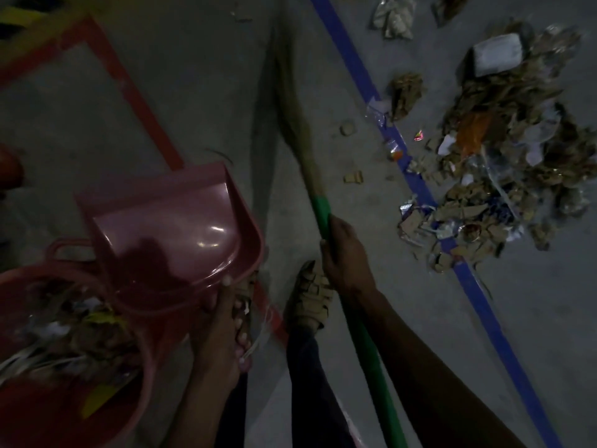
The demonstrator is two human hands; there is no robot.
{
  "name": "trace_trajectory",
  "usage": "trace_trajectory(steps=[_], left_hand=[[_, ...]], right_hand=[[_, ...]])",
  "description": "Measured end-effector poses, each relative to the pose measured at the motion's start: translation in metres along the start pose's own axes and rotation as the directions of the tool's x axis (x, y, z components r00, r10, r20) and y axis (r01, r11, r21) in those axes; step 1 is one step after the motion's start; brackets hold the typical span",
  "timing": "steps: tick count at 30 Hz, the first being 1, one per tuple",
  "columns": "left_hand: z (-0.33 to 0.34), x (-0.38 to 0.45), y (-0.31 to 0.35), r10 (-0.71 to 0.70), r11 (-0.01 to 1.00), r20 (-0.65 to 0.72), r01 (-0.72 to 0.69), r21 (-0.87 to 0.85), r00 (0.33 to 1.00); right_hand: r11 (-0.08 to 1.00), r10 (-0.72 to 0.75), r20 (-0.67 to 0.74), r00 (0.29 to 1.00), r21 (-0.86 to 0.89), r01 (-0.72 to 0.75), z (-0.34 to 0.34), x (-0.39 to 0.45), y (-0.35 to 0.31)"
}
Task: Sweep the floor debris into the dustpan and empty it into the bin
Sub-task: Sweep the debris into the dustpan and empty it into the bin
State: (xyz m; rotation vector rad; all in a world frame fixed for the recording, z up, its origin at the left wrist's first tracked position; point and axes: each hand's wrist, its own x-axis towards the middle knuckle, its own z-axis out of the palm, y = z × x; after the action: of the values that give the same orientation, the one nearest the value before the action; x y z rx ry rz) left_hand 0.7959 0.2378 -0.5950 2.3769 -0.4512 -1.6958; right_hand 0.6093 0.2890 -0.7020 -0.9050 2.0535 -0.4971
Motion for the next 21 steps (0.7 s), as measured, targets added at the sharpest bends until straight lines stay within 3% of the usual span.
trace_trajectory(steps=[4, 8, 15, 21], left_hand=[[-0.010, 0.009, -0.005, 0.001, 0.999, -0.047, -0.003, -0.044, 0.999], [-0.018, 0.016, -0.003, 0.043, 0.998, -0.118, -0.048, -0.041, 0.992], [-0.005, 0.009, 0.025, 0.095, 0.995, -0.068, -0.098, -0.034, 0.993], [0.020, 0.004, 0.036, 0.050, 0.998, 0.062, -0.052, 0.037, 0.997]], right_hand=[[0.990, -0.103, 0.198, 0.975, -0.078, 0.120, 0.052, 0.011, -0.021], [0.966, -0.007, 0.341, 0.940, -0.239, 0.094, 0.071, 0.017, -0.016], [0.958, 0.179, 0.119, 0.977, -0.249, -0.145, -0.005, 0.019, 0.047], [0.905, 0.273, -0.153, 0.950, -0.294, -0.308, -0.098, 0.014, 0.095]])
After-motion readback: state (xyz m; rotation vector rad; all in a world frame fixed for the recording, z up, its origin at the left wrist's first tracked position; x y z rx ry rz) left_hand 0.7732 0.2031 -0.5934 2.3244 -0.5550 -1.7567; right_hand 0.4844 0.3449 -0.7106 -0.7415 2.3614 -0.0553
